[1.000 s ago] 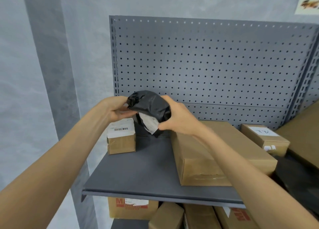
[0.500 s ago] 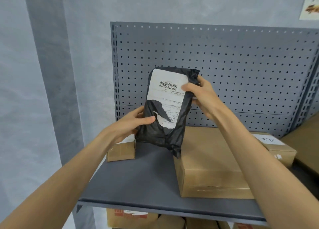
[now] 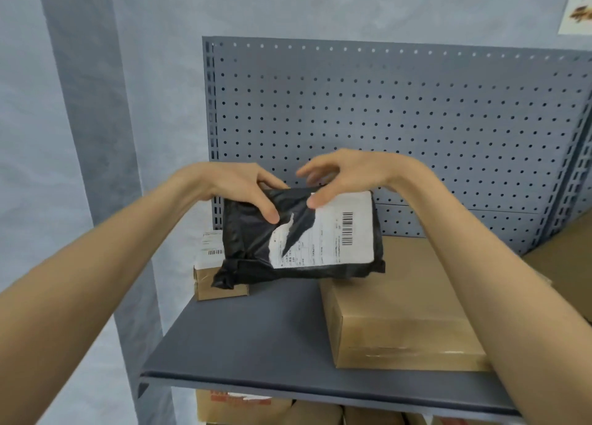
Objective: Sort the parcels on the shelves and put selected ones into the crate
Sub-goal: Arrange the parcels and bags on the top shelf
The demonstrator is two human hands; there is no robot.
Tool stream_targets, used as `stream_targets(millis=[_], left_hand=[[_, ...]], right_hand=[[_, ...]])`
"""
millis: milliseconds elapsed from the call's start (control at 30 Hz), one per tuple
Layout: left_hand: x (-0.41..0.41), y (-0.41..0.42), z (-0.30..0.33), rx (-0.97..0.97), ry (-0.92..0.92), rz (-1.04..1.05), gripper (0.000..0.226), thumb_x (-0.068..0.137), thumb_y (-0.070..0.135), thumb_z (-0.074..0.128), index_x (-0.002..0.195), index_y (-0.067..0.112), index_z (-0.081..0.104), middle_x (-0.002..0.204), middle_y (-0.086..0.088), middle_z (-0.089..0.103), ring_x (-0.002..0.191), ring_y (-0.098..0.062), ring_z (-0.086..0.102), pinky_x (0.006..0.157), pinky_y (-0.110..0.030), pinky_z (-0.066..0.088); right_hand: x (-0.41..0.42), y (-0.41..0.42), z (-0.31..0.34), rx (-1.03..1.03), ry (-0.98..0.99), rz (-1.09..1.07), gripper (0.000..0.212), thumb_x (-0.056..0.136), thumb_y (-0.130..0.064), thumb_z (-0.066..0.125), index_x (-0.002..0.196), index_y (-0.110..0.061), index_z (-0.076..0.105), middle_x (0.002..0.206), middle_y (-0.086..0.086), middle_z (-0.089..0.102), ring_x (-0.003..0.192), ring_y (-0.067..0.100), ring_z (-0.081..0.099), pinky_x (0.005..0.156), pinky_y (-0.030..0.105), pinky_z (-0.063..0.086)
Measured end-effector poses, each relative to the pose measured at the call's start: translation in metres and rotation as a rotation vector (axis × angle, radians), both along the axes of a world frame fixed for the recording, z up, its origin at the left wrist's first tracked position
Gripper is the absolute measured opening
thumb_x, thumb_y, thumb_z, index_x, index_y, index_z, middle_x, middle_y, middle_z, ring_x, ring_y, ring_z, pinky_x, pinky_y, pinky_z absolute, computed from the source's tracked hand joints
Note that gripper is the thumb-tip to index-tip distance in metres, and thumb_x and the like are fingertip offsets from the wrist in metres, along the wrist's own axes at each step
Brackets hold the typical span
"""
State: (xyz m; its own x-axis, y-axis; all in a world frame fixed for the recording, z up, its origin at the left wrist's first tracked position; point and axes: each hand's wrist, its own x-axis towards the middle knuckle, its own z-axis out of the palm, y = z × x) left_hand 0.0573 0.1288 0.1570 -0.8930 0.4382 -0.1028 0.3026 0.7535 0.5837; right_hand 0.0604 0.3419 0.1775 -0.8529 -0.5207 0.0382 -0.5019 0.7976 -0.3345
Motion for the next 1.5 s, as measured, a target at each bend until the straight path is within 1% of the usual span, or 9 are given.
stream_targets(millis=[67, 200, 367, 467, 633, 867, 1067, 1267, 1500], left_hand=[[0.003, 0.006, 0.01, -0.05, 0.007, -0.011, 0.041, 0.075, 0.014, 0.078, 0.11, 0.033, 0.07, 0.093, 0.01, 0.076, 0.083, -0.009, 0.072, 0.076, -0.023, 0.053], [0.0, 0.004, 0.008, 0.026, 0.098, -0.002, 0.045, 0.074, 0.016, 0.08, 0.112, 0.036, 0.069, 0.095, 0.015, 0.074, 0.084, -0.004, 0.071, 0.071, -0.013, 0.052], [-0.006, -0.008, -0.019, 0.474, 0.586, 0.288, 0.069, 0.078, 0.033, 0.077, 0.139, 0.035, 0.045, 0.136, 0.009, 0.049, 0.125, -0.011, 0.045, 0.102, -0.031, 0.04], [0.009, -0.003, -0.047, 0.827, 0.464, 0.496, 0.07, 0.082, 0.04, 0.072, 0.143, 0.031, 0.038, 0.143, 0.002, 0.043, 0.125, -0.017, 0.046, 0.096, -0.036, 0.045], [0.026, 0.023, -0.084, 0.975, 0.097, 0.465, 0.055, 0.084, 0.027, 0.072, 0.133, 0.02, 0.047, 0.122, 0.001, 0.061, 0.097, -0.013, 0.065, 0.073, -0.028, 0.055], [0.027, 0.017, -0.095, 1.02, 0.115, 0.564, 0.036, 0.082, 0.013, 0.072, 0.114, 0.015, 0.057, 0.103, 0.001, 0.066, 0.083, -0.013, 0.066, 0.062, -0.022, 0.051], [0.024, 0.018, -0.13, 0.978, -0.002, 0.608, 0.027, 0.084, 0.022, 0.069, 0.11, 0.02, 0.061, 0.105, -0.002, 0.07, 0.094, -0.021, 0.068, 0.083, -0.042, 0.058], [0.025, 0.02, -0.162, 0.893, 0.012, 0.623, 0.023, 0.089, 0.019, 0.063, 0.111, 0.019, 0.062, 0.104, 0.003, 0.068, 0.099, -0.016, 0.064, 0.083, -0.029, 0.051], [0.02, 0.018, -0.19, 0.81, -0.048, 0.62, 0.017, 0.087, 0.014, 0.062, 0.104, 0.017, 0.064, 0.107, 0.0, 0.069, 0.101, -0.019, 0.064, 0.093, -0.034, 0.05]], right_hand=[[-0.002, -0.006, -0.004, 0.092, -0.101, 0.004, 0.048, 0.082, -0.036, 0.075, 0.126, -0.03, 0.058, 0.117, -0.014, 0.064, 0.106, 0.005, 0.061, 0.094, 0.025, 0.043], [-0.008, 0.002, -0.025, -0.192, -0.122, -0.017, 0.035, 0.079, -0.025, 0.078, 0.111, -0.019, 0.067, 0.096, -0.006, 0.073, 0.084, 0.006, 0.07, 0.075, 0.021, 0.053], [-0.01, 0.009, -0.057, -0.717, -0.16, -0.139, 0.026, 0.083, -0.02, 0.075, 0.103, -0.008, 0.066, 0.094, 0.007, 0.074, 0.082, 0.019, 0.073, 0.077, 0.034, 0.058], [-0.009, 0.003, -0.072, -1.045, -0.227, -0.312, 0.034, 0.085, -0.026, 0.072, 0.111, -0.007, 0.062, 0.101, 0.01, 0.074, 0.081, 0.021, 0.072, 0.07, 0.033, 0.059], [-0.014, -0.029, -0.097, -1.333, -0.415, -0.541, 0.062, 0.083, -0.036, 0.073, 0.133, -0.005, 0.05, 0.112, 0.011, 0.068, 0.094, 0.027, 0.07, 0.074, 0.037, 0.06], [-0.006, -0.057, -0.119, -1.314, -0.369, -0.625, 0.055, 0.077, -0.025, 0.067, 0.12, -0.01, 0.035, 0.123, 0.011, 0.054, 0.106, 0.027, 0.06, 0.091, 0.046, 0.054], [0.002, -0.069, -0.145, -1.081, -0.141, -0.666, 0.038, 0.086, -0.015, 0.058, 0.119, -0.004, 0.041, 0.124, 0.011, 0.052, 0.108, 0.027, 0.056, 0.09, 0.039, 0.051], [0.006, -0.076, -0.17, -0.881, -0.124, -0.69, 0.037, 0.091, -0.013, 0.051, 0.125, 0.0, 0.045, 0.125, 0.014, 0.056, 0.112, 0.031, 0.056, 0.095, 0.044, 0.049], [0.005, -0.076, -0.195, -0.776, -0.194, -0.714, 0.033, 0.094, -0.009, 0.046, 0.125, 0.003, 0.048, 0.124, 0.014, 0.057, 0.095, 0.022, 0.052, 0.068, 0.025, 0.039]])
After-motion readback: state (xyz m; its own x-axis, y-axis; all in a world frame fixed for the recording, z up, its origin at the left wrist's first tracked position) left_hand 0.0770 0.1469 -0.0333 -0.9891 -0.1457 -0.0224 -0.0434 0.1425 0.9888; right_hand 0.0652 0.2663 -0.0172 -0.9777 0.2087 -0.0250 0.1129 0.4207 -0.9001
